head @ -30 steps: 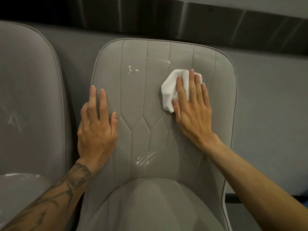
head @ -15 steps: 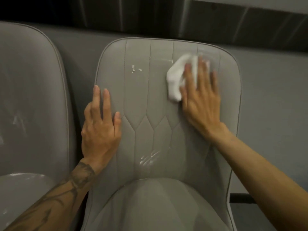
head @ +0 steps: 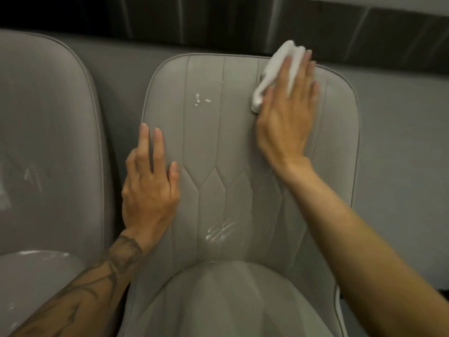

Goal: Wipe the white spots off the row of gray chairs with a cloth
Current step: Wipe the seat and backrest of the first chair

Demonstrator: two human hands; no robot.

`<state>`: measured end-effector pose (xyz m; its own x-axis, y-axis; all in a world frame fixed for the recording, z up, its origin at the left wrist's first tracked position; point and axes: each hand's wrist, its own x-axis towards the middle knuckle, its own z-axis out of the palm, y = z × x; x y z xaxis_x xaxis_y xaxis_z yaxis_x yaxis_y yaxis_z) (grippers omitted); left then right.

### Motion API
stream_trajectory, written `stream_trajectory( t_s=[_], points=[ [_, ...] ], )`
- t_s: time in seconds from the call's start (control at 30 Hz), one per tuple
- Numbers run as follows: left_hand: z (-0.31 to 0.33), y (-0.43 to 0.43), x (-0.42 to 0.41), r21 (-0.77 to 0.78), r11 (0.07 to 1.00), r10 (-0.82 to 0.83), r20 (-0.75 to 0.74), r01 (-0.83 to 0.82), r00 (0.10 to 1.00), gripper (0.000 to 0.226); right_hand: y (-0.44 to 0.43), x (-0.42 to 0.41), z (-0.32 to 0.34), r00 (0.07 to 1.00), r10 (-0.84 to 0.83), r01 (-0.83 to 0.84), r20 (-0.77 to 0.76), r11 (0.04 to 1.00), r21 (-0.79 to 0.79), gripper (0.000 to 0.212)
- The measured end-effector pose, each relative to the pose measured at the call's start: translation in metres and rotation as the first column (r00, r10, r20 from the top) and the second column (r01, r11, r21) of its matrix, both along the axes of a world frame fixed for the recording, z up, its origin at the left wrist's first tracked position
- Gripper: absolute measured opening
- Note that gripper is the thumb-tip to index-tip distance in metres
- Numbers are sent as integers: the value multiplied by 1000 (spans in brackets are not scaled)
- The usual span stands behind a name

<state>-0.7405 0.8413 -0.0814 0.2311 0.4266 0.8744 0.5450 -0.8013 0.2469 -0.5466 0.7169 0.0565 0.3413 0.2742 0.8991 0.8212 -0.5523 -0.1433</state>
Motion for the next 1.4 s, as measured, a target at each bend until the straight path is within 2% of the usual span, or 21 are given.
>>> stream_trajectory(
  t_s=[0.1,0.2,0.3,0.4,0.53,0.73,0.87,1.03,1.13,1.27,1.33,1.4],
  points=[
    [0,2,0,12,1000,19,-4,-19,1000,64,43,-48,-12,991,117,-111,59,989,-99,62],
    [-1,2,-1,4,1000,7,1,-7,1000,65,38,-35,-7,982,122,-89,146,973,-213,61],
    [1,1,0,-1,1000,-5,7,5,1000,65,14,-2,1,983,61,-27,171,981,-195,60],
    [0,-1,0,2,999,37,-5,-37,999,64,29,-18,12,981,145,-116,126,970,-212,60],
    [1,-1,0,17,998,59,-24,-58,998,64,59,-37,32,974,185,-155,133,966,-206,61],
    [3,-1,0,3,999,32,-23,-32,999,65,23,-16,-19,946,231,-158,227,941,-300,67],
    [4,-1,0,5,999,43,-34,-43,998,64,37,-19,7,937,215,-121,274,939,-323,65],
    [3,2,0,7,999,46,-26,-45,999,64,71,-37,28,937,212,-142,277,957,-254,62],
    [5,0,0,-5,1000,12,-16,-12,1000,64,59,-39,-4,917,242,-158,316,950,-269,59],
    [10,-2,-6,-75,993,-91,23,93,996,61,21,-44,-63,886,322,-148,333,878,-455,58],
    [14,-2,-9,-112,980,-159,67,166,985,59,34,-44,-39,880,305,-130,363,892,-433,57],
    [15,-1,-12,-137,960,-227,117,243,967,56,67,-48,8,900,240,-123,364,941,-314,58]
  ],
)
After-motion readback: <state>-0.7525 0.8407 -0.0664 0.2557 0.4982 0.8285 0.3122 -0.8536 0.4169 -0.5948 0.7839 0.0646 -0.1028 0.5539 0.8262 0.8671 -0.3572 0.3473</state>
